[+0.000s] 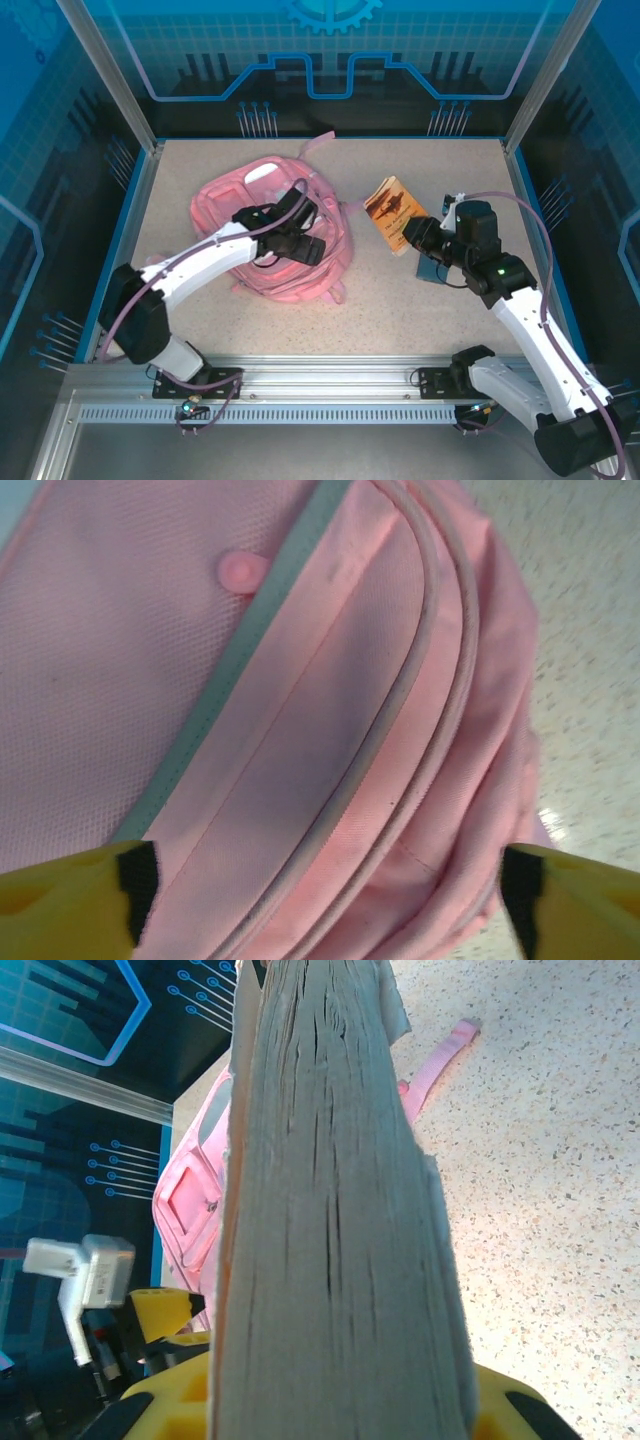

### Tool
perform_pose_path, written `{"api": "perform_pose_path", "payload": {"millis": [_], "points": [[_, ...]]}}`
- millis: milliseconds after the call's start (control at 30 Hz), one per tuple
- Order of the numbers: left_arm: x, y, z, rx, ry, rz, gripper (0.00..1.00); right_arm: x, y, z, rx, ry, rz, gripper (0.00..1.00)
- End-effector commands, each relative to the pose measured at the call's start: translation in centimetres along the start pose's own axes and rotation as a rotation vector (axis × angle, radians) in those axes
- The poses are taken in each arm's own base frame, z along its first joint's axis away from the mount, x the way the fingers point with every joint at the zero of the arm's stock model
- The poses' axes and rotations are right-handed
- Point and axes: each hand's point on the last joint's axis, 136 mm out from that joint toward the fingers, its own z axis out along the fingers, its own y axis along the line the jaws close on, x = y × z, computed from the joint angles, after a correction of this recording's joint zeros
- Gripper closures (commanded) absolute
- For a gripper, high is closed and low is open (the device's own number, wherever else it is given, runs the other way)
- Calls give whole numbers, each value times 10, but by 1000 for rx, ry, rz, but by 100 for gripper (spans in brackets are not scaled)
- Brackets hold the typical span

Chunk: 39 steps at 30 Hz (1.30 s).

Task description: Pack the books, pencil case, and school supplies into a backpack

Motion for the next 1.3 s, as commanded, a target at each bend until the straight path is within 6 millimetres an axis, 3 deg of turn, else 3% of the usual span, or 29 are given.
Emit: {"api": "perform_pose_path", "payload": {"millis": [0, 267, 500, 633, 800, 1000, 1133, 1200, 1267], "points": [[5, 9, 10, -100, 63, 90, 22, -11, 11, -7, -31, -36, -28, 84], [5, 17, 35, -211, 140, 165, 46, -9, 7, -3, -26, -16, -14, 84], [3, 19, 38, -232, 142, 189, 56, -9, 7, 0, -27, -8, -5, 84], [-2, 20, 33, -245, 120, 193, 71, -9, 6, -1, -23, -8, -6, 84], [-30, 21, -1, -243, -37, 171, 84, -10, 2, -9, 5, -24, -22, 84], [-80, 19, -73, -188, -365, 117, 90, -2, -3, -17, 21, -4, -51, 84], [-106, 17, -115, -157, -553, 87, 93, 9, 6, -15, -50, 45, -67, 84], [-115, 16, -128, -143, -613, 72, 94, 13, 17, -15, -111, 76, -74, 84], [-121, 15, -135, -131, -649, 62, 94, 25, 15, -9, -138, 131, -64, 84]]}}
